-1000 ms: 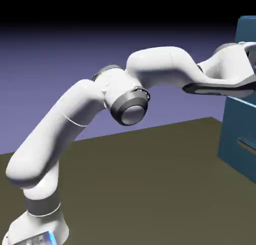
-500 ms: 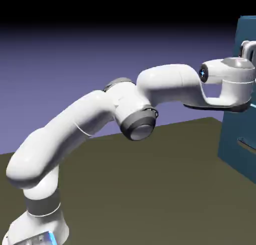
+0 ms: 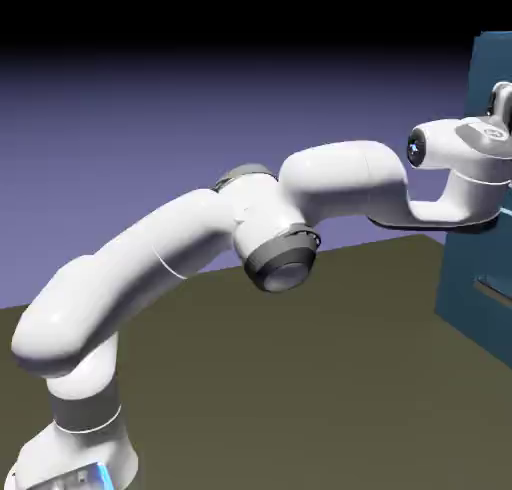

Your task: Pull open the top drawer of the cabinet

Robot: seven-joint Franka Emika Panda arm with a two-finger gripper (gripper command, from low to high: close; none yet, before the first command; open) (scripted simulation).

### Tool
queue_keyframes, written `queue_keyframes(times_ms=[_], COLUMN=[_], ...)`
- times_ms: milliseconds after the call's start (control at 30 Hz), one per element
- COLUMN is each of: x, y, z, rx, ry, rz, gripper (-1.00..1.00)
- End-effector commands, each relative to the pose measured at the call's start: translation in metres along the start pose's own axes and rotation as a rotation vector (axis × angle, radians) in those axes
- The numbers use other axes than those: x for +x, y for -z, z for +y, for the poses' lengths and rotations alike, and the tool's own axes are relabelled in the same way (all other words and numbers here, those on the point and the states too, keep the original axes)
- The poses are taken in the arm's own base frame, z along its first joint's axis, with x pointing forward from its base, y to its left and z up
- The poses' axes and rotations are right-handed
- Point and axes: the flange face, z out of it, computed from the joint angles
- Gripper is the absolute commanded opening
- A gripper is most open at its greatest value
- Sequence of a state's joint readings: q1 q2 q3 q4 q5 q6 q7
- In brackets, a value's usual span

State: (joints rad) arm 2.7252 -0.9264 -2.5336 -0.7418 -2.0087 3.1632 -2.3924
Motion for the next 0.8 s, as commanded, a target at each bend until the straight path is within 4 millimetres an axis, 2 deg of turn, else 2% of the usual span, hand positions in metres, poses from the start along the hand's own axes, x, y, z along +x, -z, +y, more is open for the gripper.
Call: queue_keyframes(times_ms=[0, 200, 367, 567, 767], x=[0.001, 0.000, 0.000, 0.000, 0.000], y=[0.002, 0.015, 0.034, 0.066, 0.106], z=[0.000, 0.000, 0.000, 0.000, 0.000], rx=[0.000, 0.000, 0.000, 0.000, 0.000], ry=[0.000, 0.000, 0.000, 0.000, 0.000], rz=[0.001, 0.000, 0.001, 0.001, 0.001], gripper=[-1.00, -1.00, -1.00, -1.00, -1.00])
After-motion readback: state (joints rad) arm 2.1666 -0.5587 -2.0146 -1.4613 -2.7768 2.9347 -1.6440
